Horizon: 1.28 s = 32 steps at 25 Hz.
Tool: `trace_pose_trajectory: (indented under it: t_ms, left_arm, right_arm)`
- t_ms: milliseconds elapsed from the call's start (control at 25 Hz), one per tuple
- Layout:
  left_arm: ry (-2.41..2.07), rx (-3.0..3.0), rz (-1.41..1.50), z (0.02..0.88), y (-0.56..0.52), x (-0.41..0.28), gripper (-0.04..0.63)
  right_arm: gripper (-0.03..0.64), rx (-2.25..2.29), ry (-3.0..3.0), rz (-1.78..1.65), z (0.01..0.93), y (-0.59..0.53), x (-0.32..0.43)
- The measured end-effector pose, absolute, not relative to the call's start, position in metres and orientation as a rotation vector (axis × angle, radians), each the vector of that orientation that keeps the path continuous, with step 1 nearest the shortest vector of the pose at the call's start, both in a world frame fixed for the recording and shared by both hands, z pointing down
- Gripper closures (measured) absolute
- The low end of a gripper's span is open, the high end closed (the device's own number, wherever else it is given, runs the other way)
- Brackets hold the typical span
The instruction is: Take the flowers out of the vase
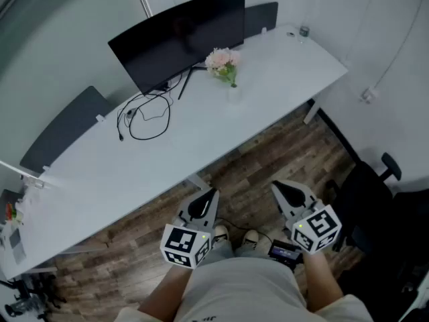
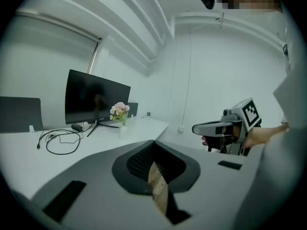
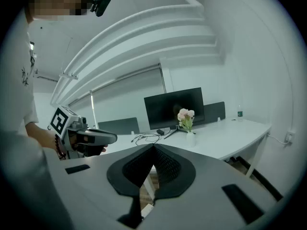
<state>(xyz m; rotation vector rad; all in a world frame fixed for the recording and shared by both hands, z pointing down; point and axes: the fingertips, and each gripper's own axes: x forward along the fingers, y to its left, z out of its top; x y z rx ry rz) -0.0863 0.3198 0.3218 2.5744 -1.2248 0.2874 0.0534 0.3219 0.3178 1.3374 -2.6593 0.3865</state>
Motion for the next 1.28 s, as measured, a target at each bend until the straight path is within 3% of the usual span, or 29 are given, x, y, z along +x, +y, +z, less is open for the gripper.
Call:
trace_pose_trajectory:
  t_ms: [1280]
  left_arm:
    - [-1.308, 2.558, 0.247, 0.323, 0.297, -0.056, 0.592]
  right_arm:
    - [0.584, 1.306, -2.756, 0.393, 0.318, 0.311, 0.088]
